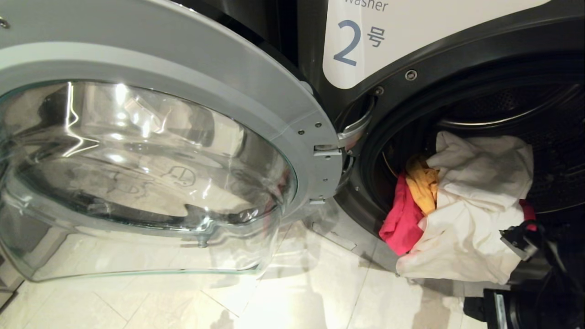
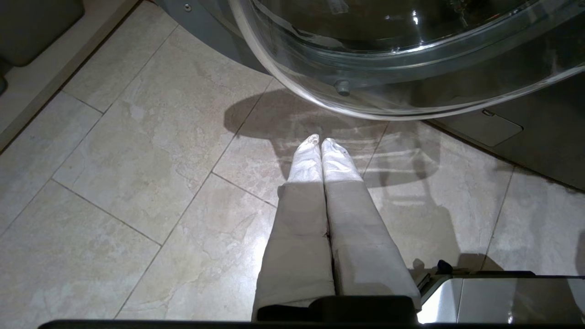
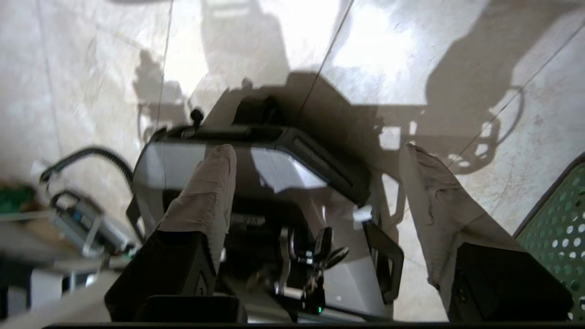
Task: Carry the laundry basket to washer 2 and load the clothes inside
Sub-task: Place the clothes into the washing machine
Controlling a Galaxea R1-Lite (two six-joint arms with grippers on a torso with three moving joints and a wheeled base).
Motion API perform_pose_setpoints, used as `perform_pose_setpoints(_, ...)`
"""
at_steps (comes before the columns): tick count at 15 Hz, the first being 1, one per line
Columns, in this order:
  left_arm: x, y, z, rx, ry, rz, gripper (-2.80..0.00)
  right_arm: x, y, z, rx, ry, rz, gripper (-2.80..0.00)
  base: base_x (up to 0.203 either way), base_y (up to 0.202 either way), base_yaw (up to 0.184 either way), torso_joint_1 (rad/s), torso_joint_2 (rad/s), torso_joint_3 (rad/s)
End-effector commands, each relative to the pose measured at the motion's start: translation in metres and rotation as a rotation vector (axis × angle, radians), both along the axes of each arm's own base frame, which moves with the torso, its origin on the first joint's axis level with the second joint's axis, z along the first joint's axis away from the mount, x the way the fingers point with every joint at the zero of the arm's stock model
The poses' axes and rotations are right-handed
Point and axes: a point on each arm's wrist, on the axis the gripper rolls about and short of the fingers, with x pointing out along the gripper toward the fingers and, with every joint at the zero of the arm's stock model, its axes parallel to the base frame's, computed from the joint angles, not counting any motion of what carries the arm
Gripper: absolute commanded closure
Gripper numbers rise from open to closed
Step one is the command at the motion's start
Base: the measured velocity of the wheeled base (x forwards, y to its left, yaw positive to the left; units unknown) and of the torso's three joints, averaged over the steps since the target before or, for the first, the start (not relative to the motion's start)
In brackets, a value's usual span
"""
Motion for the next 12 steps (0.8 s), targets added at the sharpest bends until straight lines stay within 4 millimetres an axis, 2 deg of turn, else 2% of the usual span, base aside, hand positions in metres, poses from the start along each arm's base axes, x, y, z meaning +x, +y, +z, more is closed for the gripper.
perform_pose_setpoints(1, 0.000, 0.000, 0.000, 0.000, 0.000, 0.000, 0.00, 0.020, 0.019, -0.014, -0.090, -0.025, -0.077, -2.80, 0.000, 0.000, 0.000, 0.000, 0.00, 0.000)
perform_pose_setpoints(6, 0.000, 0.000, 0.000, 0.000, 0.002, 0.000, 0.00, 0.068, 0.050, -0.019, -0.200, -0.225, -0.256, -2.80, 0.000, 0.000, 0.000, 0.000, 0.00, 0.000)
perform_pose_setpoints(8, 0.000, 0.000, 0.000, 0.000, 0.002, 0.000, 0.00, 0.082, 0.057, -0.024, -0.230, -0.278, -0.289, -2.80, 0.000, 0.000, 0.000, 0.000, 0.00, 0.000)
perform_pose_setpoints(12, 0.000, 0.000, 0.000, 0.000, 0.002, 0.000, 0.00, 0.101, 0.065, -0.051, -0.348, -0.307, -0.365, -2.80, 0.000, 0.000, 0.000, 0.000, 0.00, 0.000)
